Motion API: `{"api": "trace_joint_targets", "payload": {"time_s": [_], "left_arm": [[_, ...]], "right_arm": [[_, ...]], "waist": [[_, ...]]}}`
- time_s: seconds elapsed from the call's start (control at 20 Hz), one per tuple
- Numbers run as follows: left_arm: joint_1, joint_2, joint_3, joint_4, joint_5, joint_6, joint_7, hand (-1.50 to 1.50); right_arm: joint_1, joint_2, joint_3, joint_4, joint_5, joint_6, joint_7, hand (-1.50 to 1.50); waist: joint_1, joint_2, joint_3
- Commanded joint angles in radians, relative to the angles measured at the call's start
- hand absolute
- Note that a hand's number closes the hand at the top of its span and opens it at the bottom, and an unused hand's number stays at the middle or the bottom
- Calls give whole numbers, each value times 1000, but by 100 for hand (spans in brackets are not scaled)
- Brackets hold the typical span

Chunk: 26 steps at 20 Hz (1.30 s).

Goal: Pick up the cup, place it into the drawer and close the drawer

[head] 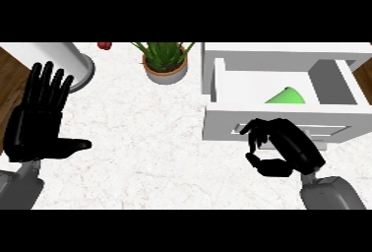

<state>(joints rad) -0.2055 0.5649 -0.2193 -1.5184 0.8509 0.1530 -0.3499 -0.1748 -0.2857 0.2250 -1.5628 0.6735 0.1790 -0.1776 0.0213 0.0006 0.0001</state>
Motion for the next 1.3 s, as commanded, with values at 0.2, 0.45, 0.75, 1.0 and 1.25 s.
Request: {"api": "trace_joint_targets", "payload": {"time_s": [0.2, 0.45, 0.75, 1.0, 1.25], "left_arm": [[63, 1, 117, 28, 4, -126, 6, -150], [109, 25, 154, 32, 2, -203, 10, -150], [112, -49, 157, 70, -66, -221, -46, -150], [124, -28, 192, 111, -42, -318, -27, -150], [85, -28, 194, 115, -37, -317, 10, -150]], "right_arm": [[-132, 52, 24, 292, 150, -61, -31, -150], [-316, 91, -64, 683, 161, -174, -166, -150], [-506, 72, -168, 965, 132, -179, -274, -150], [-644, 44, -238, 1153, 104, -172, -369, -150], [-745, 9, -262, 1282, 116, -158, -377, -150]], "waist": [[-13, 1, 0], [4, 6, 1], [8, 8, 1], [16, 14, 1], [38, 25, 2]]}}
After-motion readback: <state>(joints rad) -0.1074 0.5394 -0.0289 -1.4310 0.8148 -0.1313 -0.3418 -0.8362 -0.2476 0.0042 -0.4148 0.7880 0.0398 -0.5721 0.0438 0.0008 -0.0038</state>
